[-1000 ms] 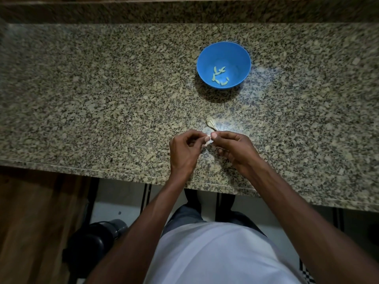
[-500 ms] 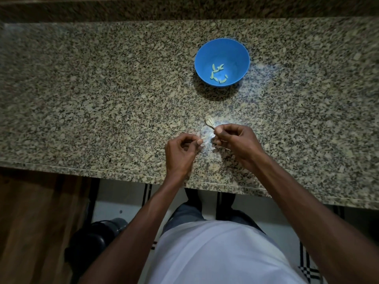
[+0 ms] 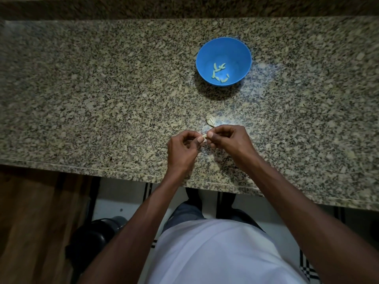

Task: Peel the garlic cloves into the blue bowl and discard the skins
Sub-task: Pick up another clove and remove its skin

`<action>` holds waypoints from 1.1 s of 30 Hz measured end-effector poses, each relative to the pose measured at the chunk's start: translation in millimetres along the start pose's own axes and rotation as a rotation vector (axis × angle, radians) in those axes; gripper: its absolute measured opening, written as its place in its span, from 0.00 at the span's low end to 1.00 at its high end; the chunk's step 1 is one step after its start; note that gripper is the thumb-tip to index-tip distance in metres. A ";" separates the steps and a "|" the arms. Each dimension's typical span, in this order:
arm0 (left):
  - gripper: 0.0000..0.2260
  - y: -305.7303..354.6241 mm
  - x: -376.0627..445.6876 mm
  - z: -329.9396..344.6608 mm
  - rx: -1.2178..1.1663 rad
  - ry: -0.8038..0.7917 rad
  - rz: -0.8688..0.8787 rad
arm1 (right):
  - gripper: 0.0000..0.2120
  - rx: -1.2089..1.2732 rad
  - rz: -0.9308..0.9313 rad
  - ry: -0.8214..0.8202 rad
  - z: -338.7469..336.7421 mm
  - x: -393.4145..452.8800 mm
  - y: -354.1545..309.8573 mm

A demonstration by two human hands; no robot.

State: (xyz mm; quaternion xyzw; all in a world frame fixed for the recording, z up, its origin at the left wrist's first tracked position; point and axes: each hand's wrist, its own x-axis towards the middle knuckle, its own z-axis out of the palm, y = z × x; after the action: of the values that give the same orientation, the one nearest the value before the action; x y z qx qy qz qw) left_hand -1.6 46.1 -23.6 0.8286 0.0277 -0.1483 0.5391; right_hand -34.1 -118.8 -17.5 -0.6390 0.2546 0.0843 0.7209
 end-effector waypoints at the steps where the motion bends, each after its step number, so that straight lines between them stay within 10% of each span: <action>1: 0.02 0.3 0.2 -0.2 -0.006 0.003 -0.010 | 0.08 -0.009 -0.001 0.012 1.4 0.1 0.0; 33: 0.07 -9.5 4.0 -21.9 -0.277 -0.250 -0.174 | 0.05 0.216 0.232 -0.128 4.8 2.3 1.7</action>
State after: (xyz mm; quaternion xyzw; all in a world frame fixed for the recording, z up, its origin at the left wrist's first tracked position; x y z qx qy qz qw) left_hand 4.9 69.4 -24.8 0.7164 0.0523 -0.2908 0.6321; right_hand -31.6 -114.3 -19.8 -0.5173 0.2879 0.1796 0.7857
